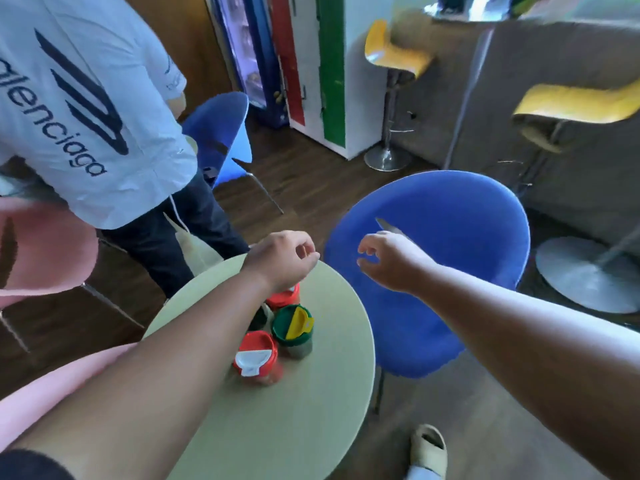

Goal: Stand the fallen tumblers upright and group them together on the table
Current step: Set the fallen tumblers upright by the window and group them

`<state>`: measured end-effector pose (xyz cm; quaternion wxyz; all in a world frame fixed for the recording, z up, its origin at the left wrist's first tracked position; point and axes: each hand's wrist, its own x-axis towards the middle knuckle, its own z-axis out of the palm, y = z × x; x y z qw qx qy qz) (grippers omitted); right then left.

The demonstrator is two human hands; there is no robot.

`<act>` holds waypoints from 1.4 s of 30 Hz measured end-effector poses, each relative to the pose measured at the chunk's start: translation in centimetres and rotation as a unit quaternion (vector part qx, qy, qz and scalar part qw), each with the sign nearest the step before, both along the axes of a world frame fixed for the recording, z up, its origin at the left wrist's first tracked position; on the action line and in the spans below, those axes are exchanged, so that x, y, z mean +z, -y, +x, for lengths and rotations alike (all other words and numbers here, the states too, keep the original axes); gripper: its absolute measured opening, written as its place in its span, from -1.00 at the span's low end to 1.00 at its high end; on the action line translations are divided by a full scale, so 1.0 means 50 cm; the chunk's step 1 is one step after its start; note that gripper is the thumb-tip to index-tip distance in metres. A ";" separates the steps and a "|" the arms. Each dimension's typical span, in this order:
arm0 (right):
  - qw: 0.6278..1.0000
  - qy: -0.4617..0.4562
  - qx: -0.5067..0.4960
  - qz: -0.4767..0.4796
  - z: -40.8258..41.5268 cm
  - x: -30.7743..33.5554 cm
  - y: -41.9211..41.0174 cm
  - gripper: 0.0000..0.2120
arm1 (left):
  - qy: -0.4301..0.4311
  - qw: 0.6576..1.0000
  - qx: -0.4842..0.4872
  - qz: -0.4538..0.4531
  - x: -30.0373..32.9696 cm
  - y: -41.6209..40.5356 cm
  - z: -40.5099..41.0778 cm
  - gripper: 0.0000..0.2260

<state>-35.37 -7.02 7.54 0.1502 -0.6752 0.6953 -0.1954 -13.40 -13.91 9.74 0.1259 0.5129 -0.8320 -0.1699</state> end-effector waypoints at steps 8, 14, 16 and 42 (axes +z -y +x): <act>0.986 -0.016 -0.163 -0.016 -0.310 0.070 -0.246 -0.88 | 0.007 0.982 -0.187 -0.033 0.073 -0.131 -0.364 -0.87; 0.966 -0.031 -0.257 -0.015 -0.613 0.134 -0.474 -0.86 | -0.009 0.958 -0.282 -0.054 0.114 -0.276 -0.738 -0.88; 0.958 -0.041 -0.284 -0.018 -0.720 0.164 -0.549 -0.87 | -0.027 0.949 -0.309 -0.050 0.128 -0.332 -0.865 -0.87; 0.880 -0.043 -0.471 -0.044 -1.596 0.316 -0.618 -0.84 | -0.087 0.869 -0.474 -0.111 0.279 -0.284 -1.857 -0.85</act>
